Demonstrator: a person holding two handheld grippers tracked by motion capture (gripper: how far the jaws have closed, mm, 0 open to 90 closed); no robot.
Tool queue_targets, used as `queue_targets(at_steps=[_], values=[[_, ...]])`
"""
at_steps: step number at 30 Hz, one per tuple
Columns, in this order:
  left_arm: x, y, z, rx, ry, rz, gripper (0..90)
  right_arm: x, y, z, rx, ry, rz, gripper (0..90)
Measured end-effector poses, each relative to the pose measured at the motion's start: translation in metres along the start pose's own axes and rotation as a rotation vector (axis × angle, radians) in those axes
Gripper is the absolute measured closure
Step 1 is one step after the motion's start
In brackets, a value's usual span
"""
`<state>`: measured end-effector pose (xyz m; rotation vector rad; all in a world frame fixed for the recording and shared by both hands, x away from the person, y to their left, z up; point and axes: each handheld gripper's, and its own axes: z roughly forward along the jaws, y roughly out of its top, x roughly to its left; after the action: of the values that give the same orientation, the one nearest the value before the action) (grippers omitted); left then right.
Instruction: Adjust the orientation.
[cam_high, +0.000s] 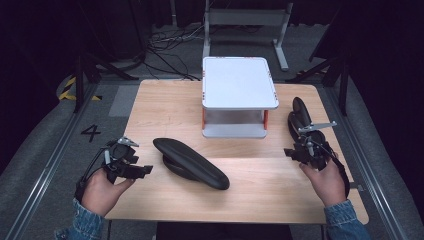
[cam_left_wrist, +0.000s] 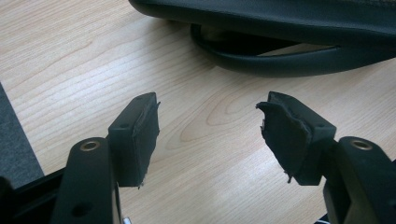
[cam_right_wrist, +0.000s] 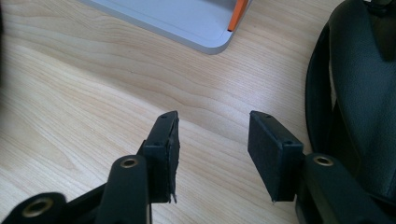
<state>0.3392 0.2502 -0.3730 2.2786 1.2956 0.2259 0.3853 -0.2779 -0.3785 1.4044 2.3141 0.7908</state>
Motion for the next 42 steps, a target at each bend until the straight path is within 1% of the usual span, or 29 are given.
queue_targets(at_steps=[3, 4, 5, 8, 13, 17, 18, 19, 20, 21, 23, 25, 26, 28, 29, 30, 31, 32, 33, 34, 35, 36, 39, 41, 42], values=[[-0.001, 0.000, 0.000, 0.003, -0.006, 0.002, 36.5, 0.001, 0.000, 0.000, 0.000, -0.006, -0.001, 49.1], [-0.001, 0.000, 0.000, 0.002, -0.002, 0.004, 36.5, 0.001, 0.000, 0.000, 0.002, -0.008, -0.004, 48.0], [-0.001, 0.000, -0.001, 0.001, -0.007, 0.001, 36.5, 0.001, 0.000, 0.001, 0.001, -0.010, -0.009, 47.5], [-0.001, 0.000, -0.001, -0.001, -0.004, 0.000, 36.5, 0.001, 0.000, 0.001, 0.001, -0.014, -0.010, 47.5], [0.000, 0.001, -0.001, 0.000, -0.003, 0.003, 36.5, 0.001, 0.000, 0.002, 0.013, -0.002, -0.002, 47.4], [0.000, 0.001, -0.006, -0.007, -0.002, 0.001, 36.5, 0.007, 0.002, 0.001, 0.010, 0.037, -0.017, 50.7], [0.000, 0.001, -0.009, -0.020, 0.002, -0.002, 36.5, 0.010, 0.004, 0.000, 0.003, 0.056, -0.010, 50.7], [0.000, 0.000, -0.011, -0.026, 0.001, -0.002, 36.5, 0.010, 0.004, 0.000, 0.003, 0.056, -0.010, 50.7], [0.001, 0.000, -0.013, -0.031, 0.003, -0.003, 36.5, 0.012, 0.006, 0.000, 0.009, 0.075, -0.007, 50.5], [0.001, 0.000, -0.015, -0.039, 0.008, -0.007, 36.5, 0.015, 0.008, 0.000, 0.018, 0.084, -0.009, 50.4], [0.003, -0.001, -0.016, -0.039, 0.007, -0.012, 36.5, 0.022, 0.012, 0.002, 0.021, 0.094, -0.024, 50.6], [0.004, -0.002, -0.017, -0.041, 0.008, -0.016, 36.7, 0.033, 0.019, 0.004, 0.024, 0.104, -0.043, 50.4], [0.004, -0.002, -0.017, -0.047, 0.010, -0.019, 36.9, 0.037, 0.022, 0.004, 0.024, 0.109, -0.055, 50.2], [0.005, -0.002, -0.016, -0.043, 0.002, -0.017, 37.9, 0.048, 0.029, 0.006, 0.022, 0.129, -0.072, 48.6], [0.005, -0.002, -0.016, -0.051, 0.004, -0.017, 38.6, 0.054, 0.032, 0.007, 0.022, 0.142, -0.080, 47.3], [0.005, -0.002, -0.018, -0.060, -0.001, -0.018, 38.6, 0.061, 0.037, 0.010, 0.032, 0.169, -0.095, 47.0], [0.006, -0.002, -0.019, -0.068, -0.006, -0.018, 38.6, 0.068, 0.040, 0.012, 0.046, 0.176, -0.104, 49.1], [0.007, -0.002, -0.020, -0.075, -0.014, -0.029, 38.7, 0.073, 0.043, 0.015, 0.051, 0.172, -0.128, 51.6], [0.008, -0.003, -0.022, -0.080, -0.018, -0.027, 38.8, 0.081, 0.047, 0.017, 0.060, 0.162, -0.157, 51.9], [0.008, -0.004, -0.023, -0.089, -0.014, -0.034, 38.8, 0.090, 0.052, 0.020, 0.072, 0.168, -0.186, 52.0], [0.009, -0.005, -0.024, -0.088, -0.017, -0.039, 38.7, 0.097, 0.056, 0.022, 0.072, 0.178, -0.205, 52.2], [0.010, -0.006, -0.024, -0.092, -0.018, -0.045, 38.6, 0.104, 0.059, 0.024, 0.072, 0.191, -0.219, 52.2], [0.012, -0.012, -0.023, -0.081, -0.026, -0.064, 38.2, 0.124, 0.070, 0.030, 0.071, 0.236, -0.251, 50.9], [0.014, -0.015, -0.023, -0.075, -0.033, -0.079, 38.4, 0.136, 0.075, 0.034, 0.074, 0.249, -0.277, 51.0], [0.015, -0.017, -0.023, -0.076, -0.036, -0.096, 38.4, 0.142, 0.078, 0.036, 0.078, 0.255, -0.291, 51.0]])
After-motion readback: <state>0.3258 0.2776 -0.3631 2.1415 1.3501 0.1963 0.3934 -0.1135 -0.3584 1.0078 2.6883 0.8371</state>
